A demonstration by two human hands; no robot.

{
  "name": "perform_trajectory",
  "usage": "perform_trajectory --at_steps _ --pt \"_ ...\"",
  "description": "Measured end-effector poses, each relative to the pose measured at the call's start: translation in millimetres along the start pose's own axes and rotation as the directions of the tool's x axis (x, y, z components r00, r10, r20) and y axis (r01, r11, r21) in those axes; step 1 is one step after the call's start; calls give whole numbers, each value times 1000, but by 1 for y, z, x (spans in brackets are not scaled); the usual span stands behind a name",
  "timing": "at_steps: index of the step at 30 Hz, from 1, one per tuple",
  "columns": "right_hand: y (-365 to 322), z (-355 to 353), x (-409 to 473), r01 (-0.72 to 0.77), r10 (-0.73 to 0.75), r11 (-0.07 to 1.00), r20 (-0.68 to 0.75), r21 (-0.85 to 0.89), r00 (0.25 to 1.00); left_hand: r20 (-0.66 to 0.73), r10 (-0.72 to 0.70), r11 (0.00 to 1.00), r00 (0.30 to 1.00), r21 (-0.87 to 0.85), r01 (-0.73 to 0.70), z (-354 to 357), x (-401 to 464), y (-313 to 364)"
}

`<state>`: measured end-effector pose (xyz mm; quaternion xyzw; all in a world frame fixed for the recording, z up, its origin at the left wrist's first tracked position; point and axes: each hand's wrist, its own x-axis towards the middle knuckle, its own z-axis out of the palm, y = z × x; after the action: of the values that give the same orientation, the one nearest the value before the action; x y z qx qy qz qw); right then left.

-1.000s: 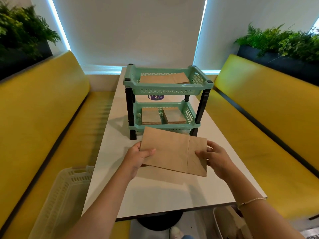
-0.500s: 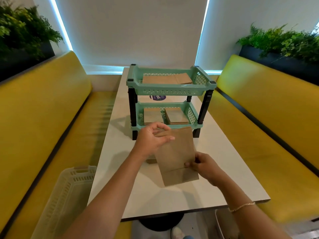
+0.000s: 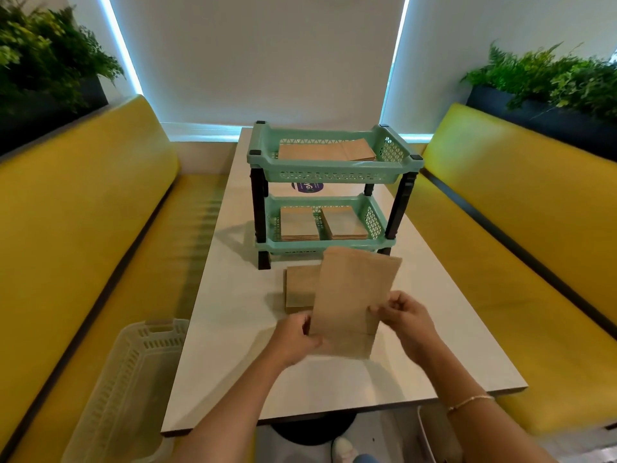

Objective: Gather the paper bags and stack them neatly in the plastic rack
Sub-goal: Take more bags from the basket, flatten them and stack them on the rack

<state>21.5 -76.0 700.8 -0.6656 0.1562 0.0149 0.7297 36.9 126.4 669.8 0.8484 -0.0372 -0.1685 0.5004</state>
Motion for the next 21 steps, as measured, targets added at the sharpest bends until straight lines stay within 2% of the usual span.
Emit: perform_trajectory --at_steps 2,4,6,9,15,18,21 --pt "-18 -10 4 65 -61 995 -47 81 997 -43 38 999 998 -7 -38 -18 3 7" --pt "-27 -20 7 108 -102 989 -63 101 993 -138 16 978 990 -202 -44 -35 6 13" --pt "-28 -25 7 115 -111 990 -61 76 992 -198 -31 876 980 -478 -69 -44 8 19" --pt "-16 -26 7 76 -76 997 -84 -13 994 -212 -52 772 976 -628 -96 -40 4 23" --pt "38 -16 0 -70 12 959 -206 -275 979 -244 -140 809 960 -587 -31 5 0 -2" --pt "47 -14 -3 -78 21 972 -246 -223 969 -273 -158 807 949 -590 -36 17 0 -3" --pt "40 -15 0 -13 -22 986 -212 -163 977 -301 -121 813 946 -577 -79 13 2 5"
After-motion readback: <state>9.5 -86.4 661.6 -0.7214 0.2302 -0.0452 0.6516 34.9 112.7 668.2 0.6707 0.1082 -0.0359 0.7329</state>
